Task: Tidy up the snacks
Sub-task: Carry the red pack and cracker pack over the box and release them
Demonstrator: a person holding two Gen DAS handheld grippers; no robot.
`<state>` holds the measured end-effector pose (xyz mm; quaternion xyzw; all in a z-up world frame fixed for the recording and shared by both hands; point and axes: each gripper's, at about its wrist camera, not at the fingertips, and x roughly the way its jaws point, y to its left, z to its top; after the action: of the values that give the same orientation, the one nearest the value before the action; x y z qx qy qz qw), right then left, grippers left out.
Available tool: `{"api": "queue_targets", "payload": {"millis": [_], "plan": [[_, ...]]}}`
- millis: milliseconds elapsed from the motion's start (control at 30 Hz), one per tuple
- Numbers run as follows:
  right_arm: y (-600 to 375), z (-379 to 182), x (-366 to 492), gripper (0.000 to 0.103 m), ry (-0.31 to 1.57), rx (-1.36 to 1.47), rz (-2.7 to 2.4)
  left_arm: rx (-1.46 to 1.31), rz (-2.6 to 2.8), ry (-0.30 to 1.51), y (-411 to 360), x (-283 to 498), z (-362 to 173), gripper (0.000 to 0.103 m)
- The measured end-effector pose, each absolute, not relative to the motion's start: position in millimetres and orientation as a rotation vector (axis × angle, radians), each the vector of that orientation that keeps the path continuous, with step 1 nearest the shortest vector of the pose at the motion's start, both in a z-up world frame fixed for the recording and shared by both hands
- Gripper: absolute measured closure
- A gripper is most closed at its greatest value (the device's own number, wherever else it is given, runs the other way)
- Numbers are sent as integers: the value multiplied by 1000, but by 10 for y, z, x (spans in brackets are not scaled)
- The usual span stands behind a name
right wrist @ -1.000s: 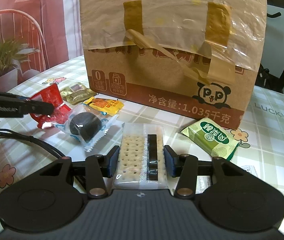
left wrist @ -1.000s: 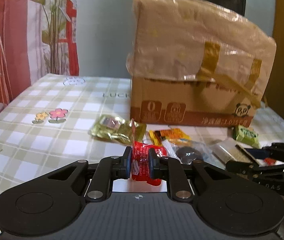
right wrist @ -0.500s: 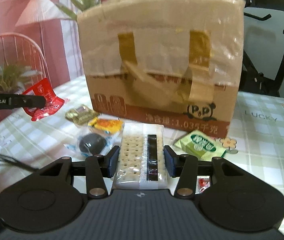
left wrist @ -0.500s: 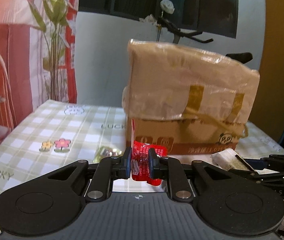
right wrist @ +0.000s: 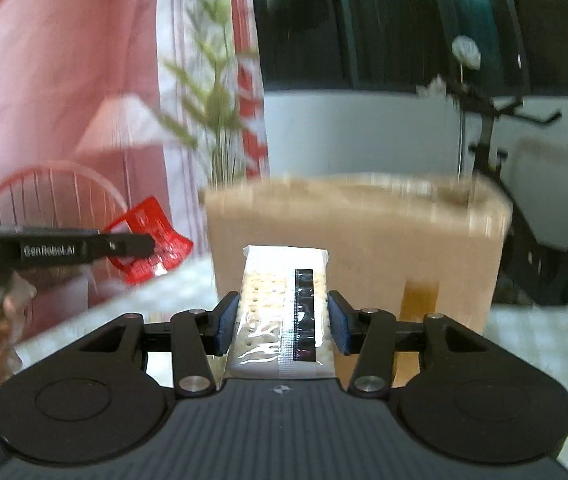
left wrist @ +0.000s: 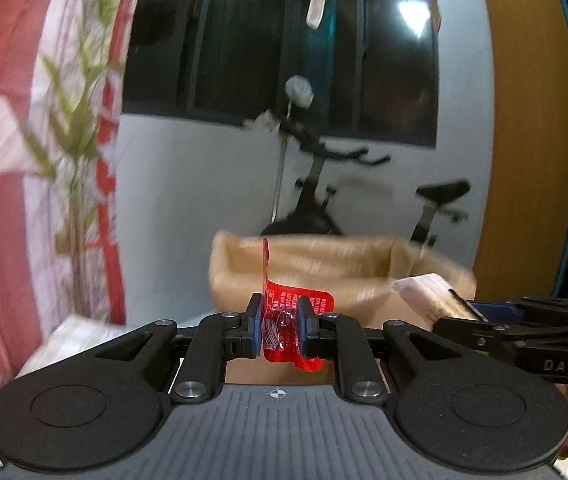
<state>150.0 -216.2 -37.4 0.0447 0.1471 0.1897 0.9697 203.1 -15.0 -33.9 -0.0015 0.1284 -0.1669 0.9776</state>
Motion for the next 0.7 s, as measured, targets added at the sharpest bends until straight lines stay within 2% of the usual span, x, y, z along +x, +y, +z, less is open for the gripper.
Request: {"api": "queue_targets", "payload": {"millis": [267,600,700], "plan": [[-2365,88,2169,54,241,49,304,15,-385,232,-558,2715,-17,85],[-2672,-95,2954,54,398,23,154,75,-362,340,-910,3448,-272,84],[-2717,-151,2994,54,430,16,132,81,-358,359,-896,3501,-326,76]]}}
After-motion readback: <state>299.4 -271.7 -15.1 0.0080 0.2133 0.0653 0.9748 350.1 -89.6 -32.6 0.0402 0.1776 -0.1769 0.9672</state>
